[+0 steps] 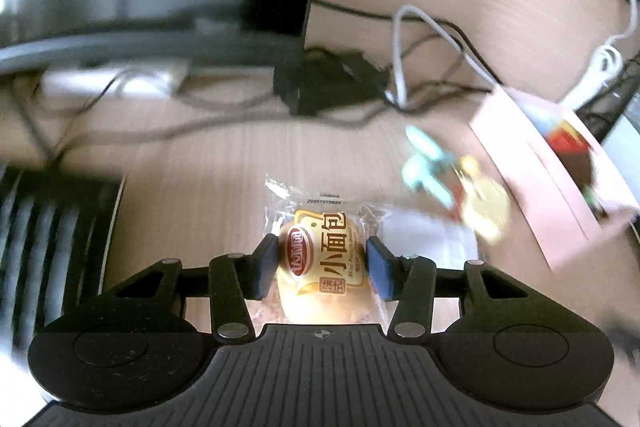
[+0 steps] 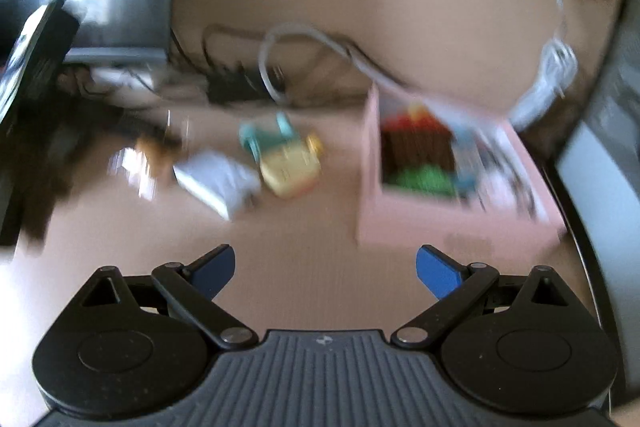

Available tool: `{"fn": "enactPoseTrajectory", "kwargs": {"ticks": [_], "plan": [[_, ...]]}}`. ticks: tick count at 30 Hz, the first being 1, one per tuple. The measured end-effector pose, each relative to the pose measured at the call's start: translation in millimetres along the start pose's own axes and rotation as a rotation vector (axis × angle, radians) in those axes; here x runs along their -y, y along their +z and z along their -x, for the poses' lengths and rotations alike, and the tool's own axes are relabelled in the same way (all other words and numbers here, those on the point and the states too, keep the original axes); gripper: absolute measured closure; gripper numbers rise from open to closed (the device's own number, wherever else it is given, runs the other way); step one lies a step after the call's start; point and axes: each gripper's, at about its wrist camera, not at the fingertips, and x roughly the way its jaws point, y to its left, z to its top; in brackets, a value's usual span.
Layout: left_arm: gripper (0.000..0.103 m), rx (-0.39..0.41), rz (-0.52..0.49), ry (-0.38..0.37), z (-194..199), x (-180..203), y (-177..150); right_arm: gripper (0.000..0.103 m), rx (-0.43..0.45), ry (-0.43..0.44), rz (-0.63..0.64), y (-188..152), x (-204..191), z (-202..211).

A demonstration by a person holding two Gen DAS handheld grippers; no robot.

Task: Organize objects
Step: 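Grasp the white charger with the right gripper while the left holds the bun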

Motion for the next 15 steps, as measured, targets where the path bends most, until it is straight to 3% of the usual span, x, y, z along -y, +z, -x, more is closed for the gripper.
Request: {"fn": "enactPoseTrajectory", "kwargs": {"ticks": [5, 9, 15], "plan": [[0.051, -0.043, 0.075, -0.015, 50, 7, -54, 0.012, 0.017, 0.112, 0.026, 22, -11, -37], [0.051, -0.068, 0.069, -0.018, 83, 28, -87, 0.016, 0.022, 0.191, 0.114, 36, -25, -73], [0.051, -0.050, 0.121, 0.029, 106, 35, -109, 0.025, -0.052, 0.286, 0.288, 47, -60, -120]]}}
